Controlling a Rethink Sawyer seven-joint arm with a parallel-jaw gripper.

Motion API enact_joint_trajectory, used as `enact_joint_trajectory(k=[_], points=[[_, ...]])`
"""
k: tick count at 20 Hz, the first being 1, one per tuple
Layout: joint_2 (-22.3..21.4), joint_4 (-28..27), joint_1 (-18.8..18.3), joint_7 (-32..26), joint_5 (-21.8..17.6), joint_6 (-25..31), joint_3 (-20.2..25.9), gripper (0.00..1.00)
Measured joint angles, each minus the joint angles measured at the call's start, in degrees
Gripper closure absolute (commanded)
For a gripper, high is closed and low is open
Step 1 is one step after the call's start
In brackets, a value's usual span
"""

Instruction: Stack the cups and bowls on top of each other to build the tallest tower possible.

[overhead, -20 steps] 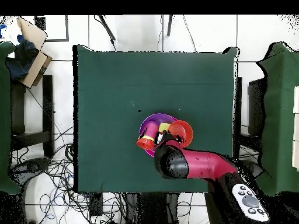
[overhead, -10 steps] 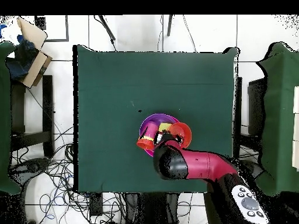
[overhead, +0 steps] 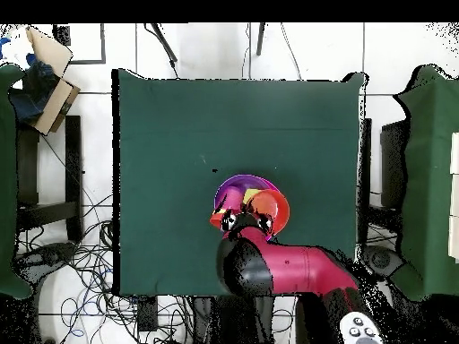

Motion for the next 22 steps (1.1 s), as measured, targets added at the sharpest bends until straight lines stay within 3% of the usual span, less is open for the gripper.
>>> enact_joint_trajectory(k=[5,13,22], points=[[-1.7,1.2,2.5,0.0,0.3,0.0,-1.0,1.00],[-0.1,1.3,3.7,0.0,0.3,-0.4,-2.3,1.00],[6.3,1.3,5.2,0.0,0.3,-9.0,-5.9,1.00]])
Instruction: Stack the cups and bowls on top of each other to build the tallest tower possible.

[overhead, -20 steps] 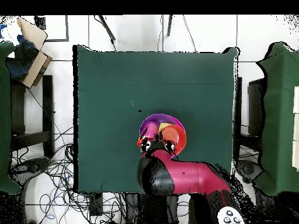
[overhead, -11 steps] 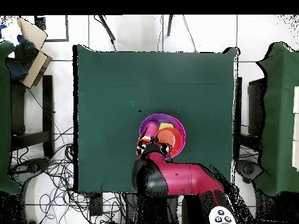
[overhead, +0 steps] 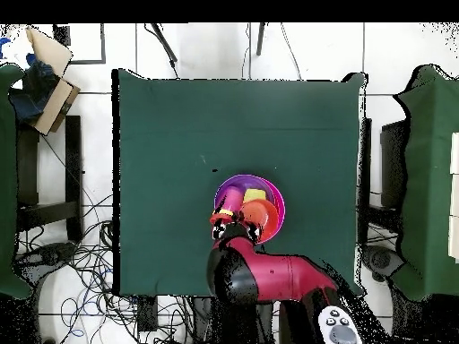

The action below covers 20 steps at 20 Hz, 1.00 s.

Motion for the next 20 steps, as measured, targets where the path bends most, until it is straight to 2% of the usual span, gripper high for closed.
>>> enact_joint_trajectory(k=[7,8,20], points=[[2.7,0.0,0.8,0.0,0.0,-2.9,-1.1,1.00],[2.7,0.0,1.0,0.0,0.0,-3.6,-1.9,0.00],[2.6,0.0,1.0,0.0,0.0,-3.6,-2.5,0.00]])
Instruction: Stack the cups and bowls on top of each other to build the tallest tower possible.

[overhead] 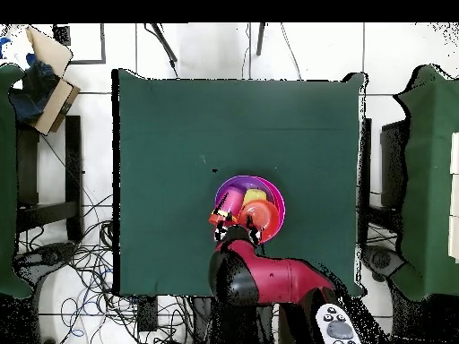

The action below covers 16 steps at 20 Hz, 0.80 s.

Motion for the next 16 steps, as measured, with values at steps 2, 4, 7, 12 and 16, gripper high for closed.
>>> enact_joint_trajectory(k=[2,4,7,12,16], points=[[-0.2,0.0,0.0,0.0,0.0,0.0,0.0,0.00],[-0.4,0.0,-0.1,0.0,0.0,0.0,0.0,0.00],[-1.3,0.0,-0.4,0.0,0.0,0.0,0.2,0.00],[-4.7,0.4,-1.9,0.0,0.2,2.1,1.1,0.00],[-8.5,0.9,-3.4,0.0,1.1,5.8,2.2,0.00]])
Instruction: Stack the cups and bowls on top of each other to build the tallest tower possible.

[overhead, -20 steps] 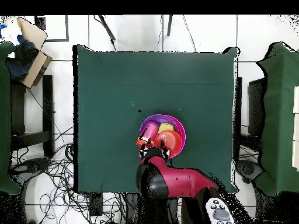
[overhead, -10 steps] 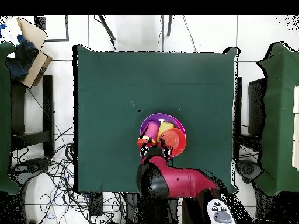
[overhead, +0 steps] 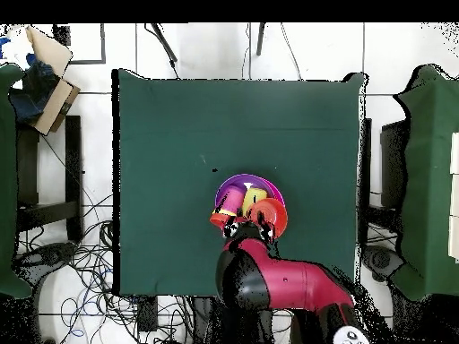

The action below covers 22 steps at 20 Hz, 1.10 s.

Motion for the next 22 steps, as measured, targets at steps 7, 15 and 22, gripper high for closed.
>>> enact_joint_trajectory(k=[7,15,22], points=[[-7.1,0.6,-1.3,0.0,2.2,7.6,1.6,0.00],[-13.6,1.5,-4.6,0.0,6.3,13.6,5.7,0.00],[-20.6,-1.4,-11.4,-0.1,13.9,28.0,11.0,0.00]])
